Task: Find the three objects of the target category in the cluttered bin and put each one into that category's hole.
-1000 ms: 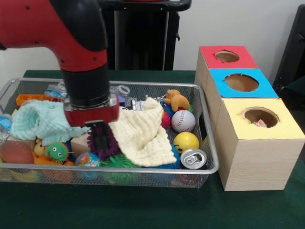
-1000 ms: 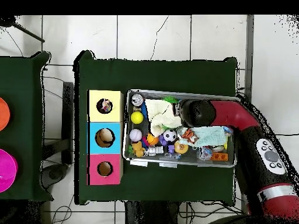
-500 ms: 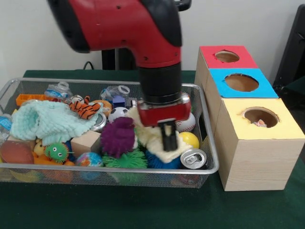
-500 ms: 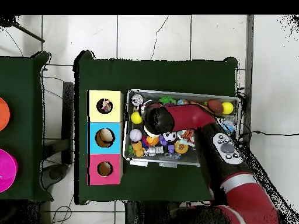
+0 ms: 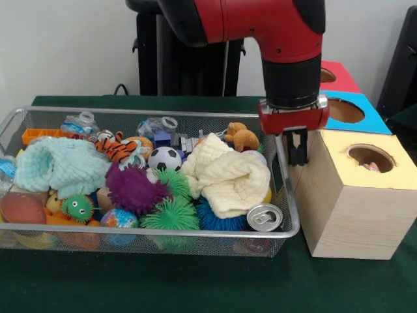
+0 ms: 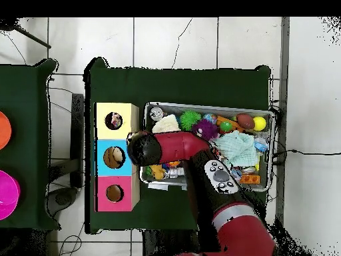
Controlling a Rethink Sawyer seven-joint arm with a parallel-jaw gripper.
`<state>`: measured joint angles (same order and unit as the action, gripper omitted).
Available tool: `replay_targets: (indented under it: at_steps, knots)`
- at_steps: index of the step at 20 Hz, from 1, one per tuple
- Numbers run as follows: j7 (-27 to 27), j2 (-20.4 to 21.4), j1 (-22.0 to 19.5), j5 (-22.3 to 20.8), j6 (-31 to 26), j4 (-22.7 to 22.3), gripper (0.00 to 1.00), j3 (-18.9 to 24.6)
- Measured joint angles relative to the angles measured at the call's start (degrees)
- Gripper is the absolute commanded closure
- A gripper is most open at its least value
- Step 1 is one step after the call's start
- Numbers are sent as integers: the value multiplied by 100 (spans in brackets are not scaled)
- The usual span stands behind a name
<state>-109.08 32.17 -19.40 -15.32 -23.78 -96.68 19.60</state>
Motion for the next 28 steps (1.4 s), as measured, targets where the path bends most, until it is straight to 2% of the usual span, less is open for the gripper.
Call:
replay_targets:
  at_steps: [3,6,7,12,13,20,25,28]
  knots:
    - [-195,250,112,228,-63,-180,100,-205]
    - [-220,535,37,321,-184,-323,100,-305]
    - [-220,678,-84,315,-308,-402,100,-309]
    - [-219,836,-480,232,-644,-445,100,-308]
    - [-217,847,-689,129,-818,-415,100,-311]
    - [-202,776,-1281,-521,-1290,-116,100,-311]
    - [-156,532,-1761,-1061,-1429,310,100,-242]
    - [-96,414,-1957,-1181,-1442,440,100,-163]
